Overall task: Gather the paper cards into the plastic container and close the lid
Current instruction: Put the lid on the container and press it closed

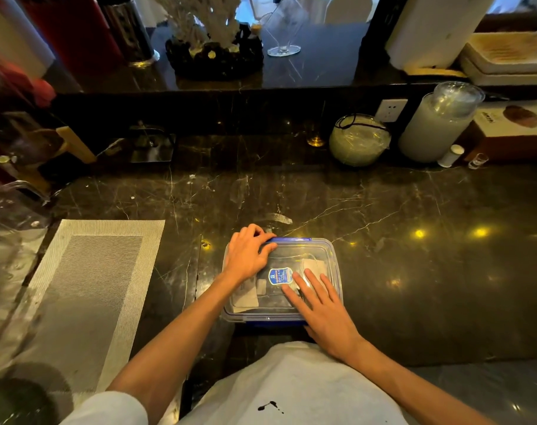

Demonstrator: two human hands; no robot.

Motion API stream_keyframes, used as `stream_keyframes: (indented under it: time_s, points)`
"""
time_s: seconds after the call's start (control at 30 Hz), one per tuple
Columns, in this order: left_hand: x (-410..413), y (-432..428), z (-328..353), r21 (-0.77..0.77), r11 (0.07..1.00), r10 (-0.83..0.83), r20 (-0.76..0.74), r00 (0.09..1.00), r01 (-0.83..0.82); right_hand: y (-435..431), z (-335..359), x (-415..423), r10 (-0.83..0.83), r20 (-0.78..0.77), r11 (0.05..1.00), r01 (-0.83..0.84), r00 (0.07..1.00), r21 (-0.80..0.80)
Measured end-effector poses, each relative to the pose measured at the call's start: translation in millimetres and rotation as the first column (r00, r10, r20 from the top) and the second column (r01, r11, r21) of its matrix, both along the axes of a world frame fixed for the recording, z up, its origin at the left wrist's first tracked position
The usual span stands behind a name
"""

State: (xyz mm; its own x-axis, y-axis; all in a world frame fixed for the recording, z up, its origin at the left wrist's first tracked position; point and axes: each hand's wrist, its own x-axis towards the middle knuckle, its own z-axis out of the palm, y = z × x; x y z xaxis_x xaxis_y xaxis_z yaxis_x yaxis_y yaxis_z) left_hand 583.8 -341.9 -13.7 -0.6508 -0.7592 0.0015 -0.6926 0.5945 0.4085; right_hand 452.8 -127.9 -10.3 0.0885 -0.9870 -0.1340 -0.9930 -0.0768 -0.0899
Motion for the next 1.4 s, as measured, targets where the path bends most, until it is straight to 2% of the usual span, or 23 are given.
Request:
stream_keyframes:
  time_s: [0.23, 0.37, 0.87, 1.23, 1.4]
  points:
    - [0.6, -1.3, -3.9, -0.021, 1.0, -0.004, -0.009, 1.0, 0.004, 1.7, -4.1, -11.2, 0.073, 0.029, 0.995, -0.074, 0.997, 0.066]
    - [0.7, -1.8, -6.3, -0.028, 1.0, 0.002, -0.011, 1.0, -0.002, 1.5, -7.7, -13.4, 0.015, 0.122, 0.999, -0.02, 0.992, 0.038]
    - [0.6, -1.2, -8.1, -0.026, 0.999, 0.019, -0.026, 0.999, -0.02, 2.6, -8.7, -13.0, -0.002, 0.106, 0.998, -0.005, 0.994, 0.063]
    - [0.2, -1.2, -10.2, -0.059, 0.998, 0.019, -0.036, 0.999, -0.021, -0.1, 5.0, 2.1, 0.01, -0.069, 1.0, -0.009, 0.998, 0.02]
    - [0.2, -0.3, -10.0, -0.074, 0.997, 0.026, -0.029, 0.999, -0.028, -3.3, 14.3, 7.3, -0.019, 0.007, 0.989, 0.018, 1.0, 0.148]
